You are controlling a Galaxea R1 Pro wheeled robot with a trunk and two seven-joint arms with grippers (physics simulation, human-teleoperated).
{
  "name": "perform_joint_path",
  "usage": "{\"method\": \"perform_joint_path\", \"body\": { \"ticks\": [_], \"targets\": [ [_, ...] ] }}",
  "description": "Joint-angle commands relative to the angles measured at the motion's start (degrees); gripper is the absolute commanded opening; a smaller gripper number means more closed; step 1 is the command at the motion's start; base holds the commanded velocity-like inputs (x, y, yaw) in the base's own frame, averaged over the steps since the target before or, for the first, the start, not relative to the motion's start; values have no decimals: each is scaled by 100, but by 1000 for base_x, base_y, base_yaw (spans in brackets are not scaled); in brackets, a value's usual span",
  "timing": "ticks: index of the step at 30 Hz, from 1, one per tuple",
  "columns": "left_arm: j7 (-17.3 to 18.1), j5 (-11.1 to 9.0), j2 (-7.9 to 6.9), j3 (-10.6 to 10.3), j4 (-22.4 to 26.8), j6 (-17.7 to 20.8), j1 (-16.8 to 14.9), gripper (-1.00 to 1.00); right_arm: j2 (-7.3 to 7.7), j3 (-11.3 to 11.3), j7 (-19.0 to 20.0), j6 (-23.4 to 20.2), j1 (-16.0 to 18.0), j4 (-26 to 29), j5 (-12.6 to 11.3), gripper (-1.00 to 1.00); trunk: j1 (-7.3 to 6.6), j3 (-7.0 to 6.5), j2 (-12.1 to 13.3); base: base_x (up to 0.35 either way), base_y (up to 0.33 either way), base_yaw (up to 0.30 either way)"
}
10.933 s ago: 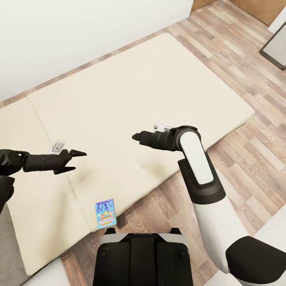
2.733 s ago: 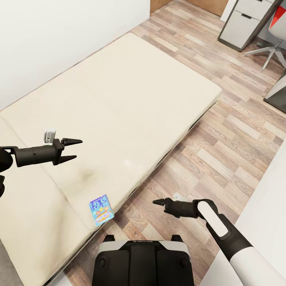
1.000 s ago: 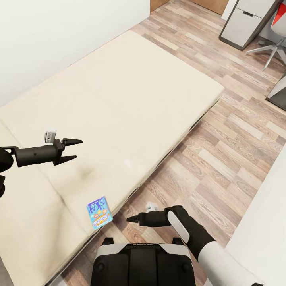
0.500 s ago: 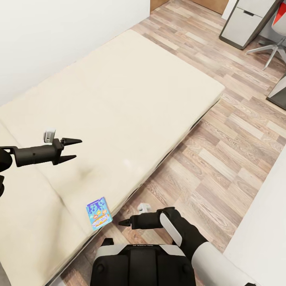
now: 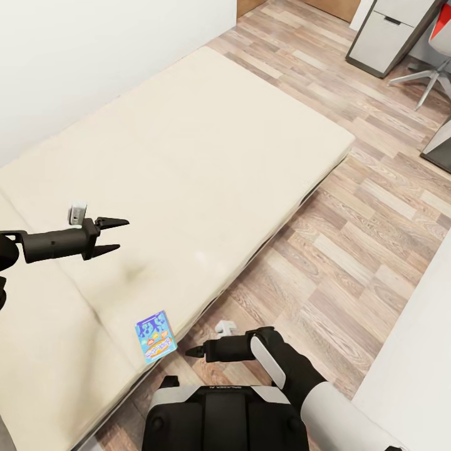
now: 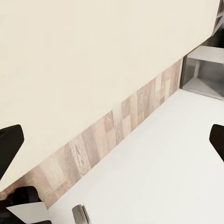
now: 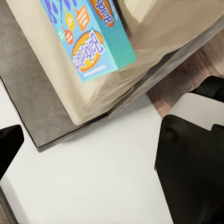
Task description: Put all the toys in the child's room - the three board games (two on the bed and one on the table), the two jigsaw puzzles on the table, and the tennis ball on the table - inside the toy box on the table in the child's room.
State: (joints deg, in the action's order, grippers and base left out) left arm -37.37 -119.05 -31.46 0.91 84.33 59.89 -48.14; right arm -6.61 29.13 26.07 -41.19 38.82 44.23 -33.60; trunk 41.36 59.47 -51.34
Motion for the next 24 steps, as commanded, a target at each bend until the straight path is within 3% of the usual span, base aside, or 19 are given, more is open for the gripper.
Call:
{"method": "perform_joint_path", "body": {
  "ticks": [1, 4, 17, 24],
  "targets": [
    [-60, -57, -1, 5, 3, 11, -3, 100, 0, 4, 8, -24, 3, 1, -6, 100, 23, 22, -45, 0, 0, 0],
    [-60, -57, -1, 5, 4, 11, -3, 100, 2, 43, 30, -27, 3, 4, -12, 100, 89, 75, -165, 0, 0, 0],
    [-60, -57, -1, 5, 4, 11, -3, 100, 2, 238, 241, -22, 10, 10, 7, 100, 89, 75, -165, 0, 0, 0],
    [-60, -57, -1, 8, 4, 11, -3, 100, -10, 238, 294, -13, 16, 22, 115, 100, 243, 201, -446, 0, 0, 0]
  ]
}}
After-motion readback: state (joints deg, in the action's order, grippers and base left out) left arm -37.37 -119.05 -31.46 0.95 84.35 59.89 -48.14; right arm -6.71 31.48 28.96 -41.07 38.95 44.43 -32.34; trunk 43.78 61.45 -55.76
